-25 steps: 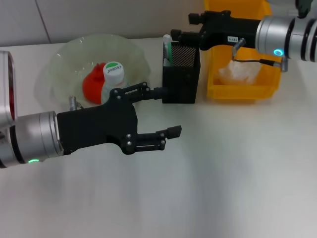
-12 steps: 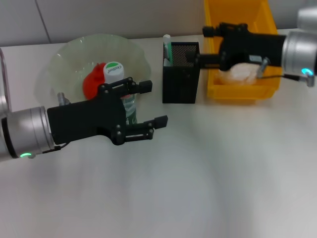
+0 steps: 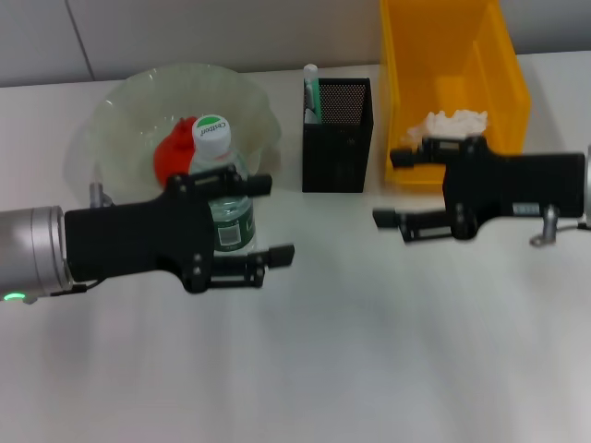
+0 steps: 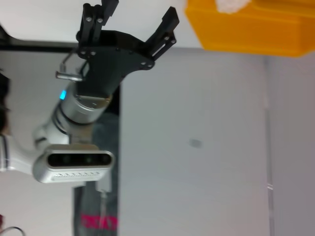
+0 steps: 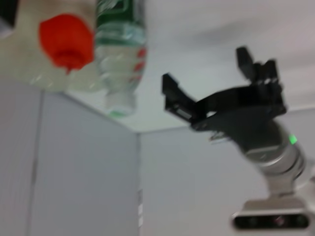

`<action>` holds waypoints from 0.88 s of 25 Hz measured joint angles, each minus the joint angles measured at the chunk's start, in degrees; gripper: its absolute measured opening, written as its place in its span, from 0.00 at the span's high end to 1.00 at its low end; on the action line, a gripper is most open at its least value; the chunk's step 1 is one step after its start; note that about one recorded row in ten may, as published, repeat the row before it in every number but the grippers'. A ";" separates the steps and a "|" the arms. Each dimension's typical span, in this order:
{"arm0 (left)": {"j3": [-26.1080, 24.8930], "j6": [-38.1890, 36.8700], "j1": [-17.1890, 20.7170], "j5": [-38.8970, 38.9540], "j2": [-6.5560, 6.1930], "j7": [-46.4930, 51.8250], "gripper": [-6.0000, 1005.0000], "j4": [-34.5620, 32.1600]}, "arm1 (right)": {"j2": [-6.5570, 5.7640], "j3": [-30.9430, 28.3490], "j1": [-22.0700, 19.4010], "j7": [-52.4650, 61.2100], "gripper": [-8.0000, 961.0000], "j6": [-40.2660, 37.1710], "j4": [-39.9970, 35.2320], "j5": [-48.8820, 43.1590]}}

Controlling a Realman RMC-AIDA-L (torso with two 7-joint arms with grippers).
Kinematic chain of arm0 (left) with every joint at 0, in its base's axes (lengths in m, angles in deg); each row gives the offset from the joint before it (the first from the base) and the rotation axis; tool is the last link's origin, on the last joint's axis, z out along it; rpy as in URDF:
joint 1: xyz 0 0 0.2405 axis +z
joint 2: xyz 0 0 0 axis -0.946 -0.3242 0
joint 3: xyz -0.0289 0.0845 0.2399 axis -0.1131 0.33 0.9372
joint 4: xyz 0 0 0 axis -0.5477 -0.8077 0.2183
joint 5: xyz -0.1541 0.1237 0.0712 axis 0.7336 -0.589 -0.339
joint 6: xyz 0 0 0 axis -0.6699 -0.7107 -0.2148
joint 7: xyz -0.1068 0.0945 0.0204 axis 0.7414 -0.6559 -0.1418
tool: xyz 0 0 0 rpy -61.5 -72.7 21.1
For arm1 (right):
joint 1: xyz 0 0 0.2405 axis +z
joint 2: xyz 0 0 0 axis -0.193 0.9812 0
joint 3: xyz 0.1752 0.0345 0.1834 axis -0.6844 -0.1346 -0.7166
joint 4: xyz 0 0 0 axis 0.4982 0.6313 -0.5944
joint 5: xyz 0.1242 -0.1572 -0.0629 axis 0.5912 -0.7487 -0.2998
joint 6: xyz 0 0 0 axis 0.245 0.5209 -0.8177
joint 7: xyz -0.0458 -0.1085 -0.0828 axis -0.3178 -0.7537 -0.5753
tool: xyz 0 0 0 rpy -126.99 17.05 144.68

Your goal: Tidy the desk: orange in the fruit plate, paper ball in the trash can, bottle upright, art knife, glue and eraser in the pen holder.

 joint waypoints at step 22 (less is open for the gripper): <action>-1.38 -1.61 1.65 -8.36 -0.85 3.30 0.19 -0.62 | 0.36 11.44 -5.09 2.71 0.14 -6.50 -8.92 -2.57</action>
